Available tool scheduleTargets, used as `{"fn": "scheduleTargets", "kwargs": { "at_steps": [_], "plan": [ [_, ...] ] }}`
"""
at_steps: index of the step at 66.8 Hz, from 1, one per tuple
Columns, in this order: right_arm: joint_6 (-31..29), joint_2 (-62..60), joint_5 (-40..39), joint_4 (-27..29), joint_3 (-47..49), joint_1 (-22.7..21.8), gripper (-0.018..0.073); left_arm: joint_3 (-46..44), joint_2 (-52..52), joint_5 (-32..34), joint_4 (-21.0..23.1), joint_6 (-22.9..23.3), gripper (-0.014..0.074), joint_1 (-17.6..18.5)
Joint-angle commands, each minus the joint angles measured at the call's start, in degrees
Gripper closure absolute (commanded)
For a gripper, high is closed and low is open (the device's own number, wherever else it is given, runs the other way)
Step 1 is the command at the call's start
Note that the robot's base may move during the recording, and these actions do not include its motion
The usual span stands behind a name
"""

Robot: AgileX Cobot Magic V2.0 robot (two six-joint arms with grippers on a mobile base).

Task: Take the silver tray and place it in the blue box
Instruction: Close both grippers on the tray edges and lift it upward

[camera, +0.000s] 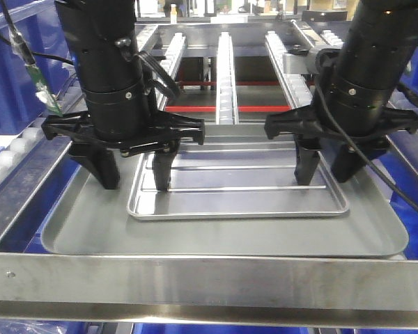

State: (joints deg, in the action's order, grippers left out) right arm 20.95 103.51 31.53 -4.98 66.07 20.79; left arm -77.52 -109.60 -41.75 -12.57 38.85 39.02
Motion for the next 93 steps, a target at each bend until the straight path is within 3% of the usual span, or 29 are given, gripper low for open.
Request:
{"fn": "scheduleTargets", "kwargs": {
  "at_steps": [1,16,32,49,64,81,93],
  "plan": [
    [-0.15,-1.85,-1.98,-0.97,1.31,-0.27,0.0326,-1.51,2.53,0.84,-0.42,0.59,0.0415,0.10],
    [-0.15,-1.85,-0.89,-0.97,1.31,-0.27,0.0514,-1.51,2.53,1.88,-0.54,0.59,0.0712,0.10],
    [-0.15,-3.03,1.23,-0.97,1.31,-0.27,0.0501,-2.01,3.20,0.79,-1.44,0.59,0.0693,0.10],
    [-0.15,-11.07,6.91,-1.23,1.31,0.08,0.0501,-6.39,8.21,-7.10,-4.63,0.59,0.0693,0.33],
    [-0.15,-20.73,14.01,-1.23,1.31,0.63,0.0501,-8.05,16.16,-11.21,-4.46,0.44,0.0693,0.74],
    [-0.15,-31.42,20.75,-1.23,1.31,0.63,0.0501,-8.05,24.36,-15.91,-5.90,0.44,0.0693,5.31],
    [0.71,-36.65,22.31,-1.23,1.31,0.63,0.0501,-9.68,25.62,-23.53,-7.93,0.44,0.0693,9.14]
  ]
}}
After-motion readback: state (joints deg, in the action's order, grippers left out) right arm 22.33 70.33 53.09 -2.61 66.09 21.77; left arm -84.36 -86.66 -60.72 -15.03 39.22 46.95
